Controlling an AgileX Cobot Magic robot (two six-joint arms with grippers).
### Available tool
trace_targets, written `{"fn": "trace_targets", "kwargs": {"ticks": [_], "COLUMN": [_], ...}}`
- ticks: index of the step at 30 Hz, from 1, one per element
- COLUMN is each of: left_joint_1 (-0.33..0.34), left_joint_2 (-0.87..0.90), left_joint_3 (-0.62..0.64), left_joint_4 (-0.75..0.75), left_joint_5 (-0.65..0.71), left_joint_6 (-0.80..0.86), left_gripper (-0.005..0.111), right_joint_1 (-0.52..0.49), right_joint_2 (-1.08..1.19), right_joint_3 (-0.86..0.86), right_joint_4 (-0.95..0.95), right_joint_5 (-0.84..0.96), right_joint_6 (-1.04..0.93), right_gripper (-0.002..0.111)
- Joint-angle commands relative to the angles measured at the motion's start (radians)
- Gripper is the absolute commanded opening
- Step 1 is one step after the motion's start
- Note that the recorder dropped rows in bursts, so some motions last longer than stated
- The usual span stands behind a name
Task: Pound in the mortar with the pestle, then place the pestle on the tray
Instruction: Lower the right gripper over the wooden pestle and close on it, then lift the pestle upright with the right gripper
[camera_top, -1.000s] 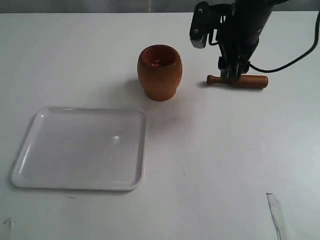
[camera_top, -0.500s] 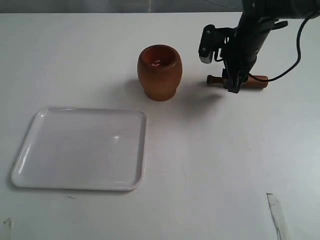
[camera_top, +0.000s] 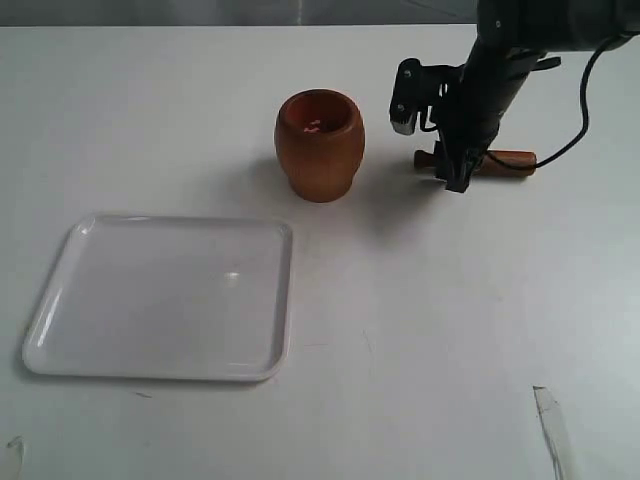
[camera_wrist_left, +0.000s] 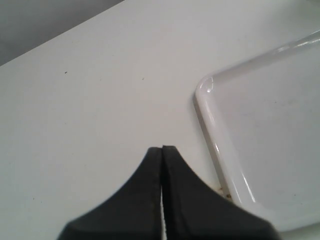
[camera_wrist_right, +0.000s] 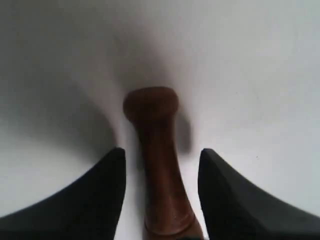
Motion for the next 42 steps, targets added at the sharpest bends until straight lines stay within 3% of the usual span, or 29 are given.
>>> {"fn": "trace_targets", "kwargs": {"ticks": [1, 4, 9, 12, 23, 25, 28, 35, 37, 42], "left_joint_1": [-0.008, -0.008, -0.008, -0.008, -0.008, -0.008, -0.008, -0.008, -0.008, -0.008], "left_joint_2": [-0.001, -0.001, -0.001, -0.001, -0.001, -0.001, -0.001, -0.001, -0.001, -0.001], "left_joint_3": [0.001, 0.001, 0.001, 0.001, 0.001, 0.001, 0.001, 0.001, 0.001, 0.001], "left_joint_4": [-0.007, -0.007, -0.007, -0.007, -0.007, -0.007, -0.007, -0.007, -0.007, -0.007], "left_joint_5": [-0.003, -0.003, -0.003, -0.003, -0.003, -0.003, -0.003, -0.003, -0.003, -0.003], "left_joint_6": [-0.008, -0.008, -0.008, -0.008, -0.008, -0.008, -0.008, -0.008, -0.008, -0.008], "left_gripper": [0.000, 0.000, 0.000, 0.000, 0.000, 0.000, 0.000, 0.000, 0.000, 0.000], "right_joint_1": [-0.004, -0.004, -0.004, -0.004, 0.005, 0.029, 0.068, 0.108, 0.108, 0.108], "right_joint_2": [0.001, 0.001, -0.003, -0.030, -0.217, -0.258, -0.319, -0.429, -0.432, -0.432], "right_joint_3": [-0.007, -0.007, -0.007, -0.007, 0.077, 0.121, 0.202, 0.431, 0.438, 0.438], "right_joint_4": [0.009, -0.002, 0.032, 0.086, 0.725, 0.768, 0.665, -0.047, -0.160, -0.463], "right_joint_5": [-0.063, -0.076, -0.144, -0.279, -0.839, -0.977, -1.151, -1.749, -1.780, -1.646], "right_joint_6": [-0.009, -0.009, 0.018, 0.083, 0.103, 0.116, 0.259, 1.208, 1.331, 1.526], "right_gripper": [0.026, 0.000, 0.000, 0.000, 0.000, 0.000, 0.000, 0.000, 0.000, 0.000]}}
